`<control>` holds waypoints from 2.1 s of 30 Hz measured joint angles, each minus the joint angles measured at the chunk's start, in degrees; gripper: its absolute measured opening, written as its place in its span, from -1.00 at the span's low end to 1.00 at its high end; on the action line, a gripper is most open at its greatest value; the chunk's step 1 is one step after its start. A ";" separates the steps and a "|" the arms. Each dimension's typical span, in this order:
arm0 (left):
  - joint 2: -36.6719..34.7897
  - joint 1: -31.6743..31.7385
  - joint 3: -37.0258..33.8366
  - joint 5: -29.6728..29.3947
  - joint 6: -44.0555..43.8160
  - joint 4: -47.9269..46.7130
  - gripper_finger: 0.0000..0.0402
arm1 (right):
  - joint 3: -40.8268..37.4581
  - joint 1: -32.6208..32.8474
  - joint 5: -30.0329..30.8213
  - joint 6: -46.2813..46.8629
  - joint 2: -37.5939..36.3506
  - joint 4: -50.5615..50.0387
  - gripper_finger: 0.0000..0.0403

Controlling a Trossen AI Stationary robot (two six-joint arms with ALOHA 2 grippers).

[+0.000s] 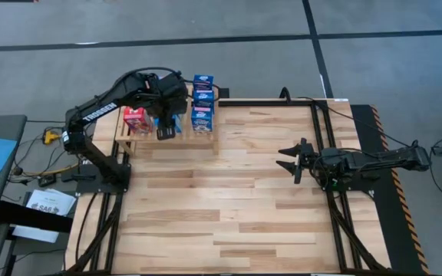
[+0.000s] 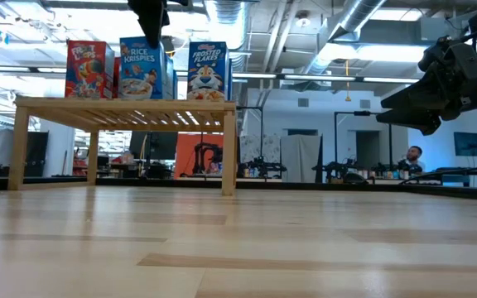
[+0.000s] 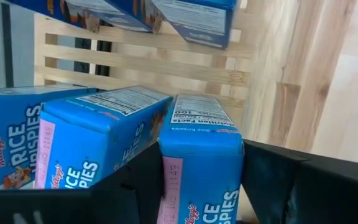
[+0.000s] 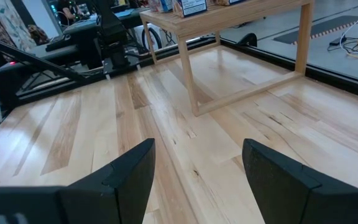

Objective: Stack cereal on shelf
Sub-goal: Put the light blue cereal box the aligned with the other cereal boxes on the shelf, then return to Home Position

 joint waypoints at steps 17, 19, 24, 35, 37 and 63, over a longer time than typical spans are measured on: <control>0.00 0.00 0.42 -2.60 0.07 0.19 0.33 | 0.00 0.02 0.00 0.00 0.00 0.00 0.32; 0.00 0.00 1.03 -2.68 0.07 0.16 0.35 | 0.00 0.01 0.00 0.00 0.00 0.00 0.32; -0.02 0.00 3.20 -2.71 0.05 0.11 0.36 | 0.02 0.01 0.00 0.00 0.00 -0.01 0.32; -0.82 -3.48 11.44 2.89 -2.06 -2.18 0.36 | 0.02 0.00 0.00 0.01 0.00 -0.01 0.32; -2.22 -4.54 11.61 8.14 -4.19 -2.24 0.36 | 0.02 0.00 0.00 0.00 0.00 -0.02 0.32; -50.49 -26.46 -54.56 7.75 -19.54 51.26 0.36 | 0.00 0.02 0.00 0.00 0.02 -0.01 0.32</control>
